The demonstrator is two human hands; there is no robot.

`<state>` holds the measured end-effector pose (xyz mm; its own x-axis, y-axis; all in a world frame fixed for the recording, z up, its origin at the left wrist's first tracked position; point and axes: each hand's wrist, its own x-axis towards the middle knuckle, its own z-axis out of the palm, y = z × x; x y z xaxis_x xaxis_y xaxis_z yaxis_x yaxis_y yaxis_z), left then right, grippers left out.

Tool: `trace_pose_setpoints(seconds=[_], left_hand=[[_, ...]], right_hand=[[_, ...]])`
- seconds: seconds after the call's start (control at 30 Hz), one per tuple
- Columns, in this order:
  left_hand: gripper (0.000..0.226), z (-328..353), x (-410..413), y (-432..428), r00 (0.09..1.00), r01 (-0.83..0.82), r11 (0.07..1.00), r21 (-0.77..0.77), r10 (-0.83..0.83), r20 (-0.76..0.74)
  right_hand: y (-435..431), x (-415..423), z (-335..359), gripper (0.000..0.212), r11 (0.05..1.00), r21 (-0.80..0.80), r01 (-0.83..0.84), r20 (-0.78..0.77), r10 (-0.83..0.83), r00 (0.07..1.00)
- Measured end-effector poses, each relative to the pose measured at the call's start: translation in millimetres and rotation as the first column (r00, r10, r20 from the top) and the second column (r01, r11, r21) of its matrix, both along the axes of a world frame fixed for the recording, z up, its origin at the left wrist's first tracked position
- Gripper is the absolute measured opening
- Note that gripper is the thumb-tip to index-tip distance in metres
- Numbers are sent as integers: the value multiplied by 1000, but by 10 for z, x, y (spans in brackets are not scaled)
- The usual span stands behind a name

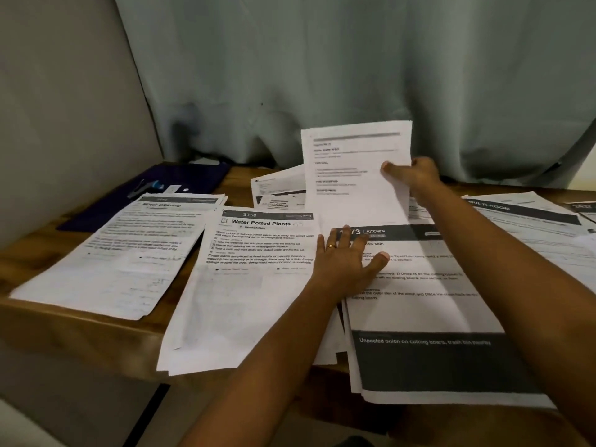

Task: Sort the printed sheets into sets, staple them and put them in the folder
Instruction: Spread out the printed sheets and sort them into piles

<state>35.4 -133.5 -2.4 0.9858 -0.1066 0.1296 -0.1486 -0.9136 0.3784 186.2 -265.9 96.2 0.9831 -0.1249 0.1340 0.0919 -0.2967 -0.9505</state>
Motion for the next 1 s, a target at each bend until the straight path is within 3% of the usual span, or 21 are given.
trace_pose_setpoints(seconds=[0.1,0.13,0.2,0.33,0.4,0.57,0.7,0.77,0.83,0.9,1.0], left_hand=[[70,-9,9,1,1000,-2,1000,18,2,-17],[71,-11,11,2,1000,-1,1000,17,2,-15],[75,-3,4,-2,1000,3,1000,4,-3,-20],[108,6,-3,-13,1000,-3,1000,-1,3,-11],[111,-8,-3,-13,1000,-3,1000,-6,3,2],[76,-22,16,-21,1000,-4,1000,-8,4,10],[69,-19,20,-26,999,-28,998,-53,30,38],[71,52,11,-40,998,-49,986,-159,55,35],[74,197,-58,-35,992,-71,889,-453,109,59],[59,413,-175,15,970,-81,647,-759,227,90],[46,797,-352,276,884,-63,393,-917,448,131]], right_hand=[[-5,-100,-202,69,944,-325,-57,-220,-17,975],[1,-124,-259,66,898,-434,-69,-219,-32,975],[8,-125,-324,55,874,-478,-91,-188,-1,982],[19,-123,-246,47,940,-337,-59,-116,20,993],[13,-133,-161,46,964,-264,-24,-60,9,998],[-22,-138,73,42,995,-81,66,131,-55,990],[30,-257,339,37,975,197,102,234,-148,961],[66,-312,432,37,938,333,102,238,-188,953],[109,-369,492,34,897,435,76,228,-191,955],[166,-438,528,19,864,502,27,191,-141,971],[296,-524,528,16,856,514,-52,164,-38,986]])
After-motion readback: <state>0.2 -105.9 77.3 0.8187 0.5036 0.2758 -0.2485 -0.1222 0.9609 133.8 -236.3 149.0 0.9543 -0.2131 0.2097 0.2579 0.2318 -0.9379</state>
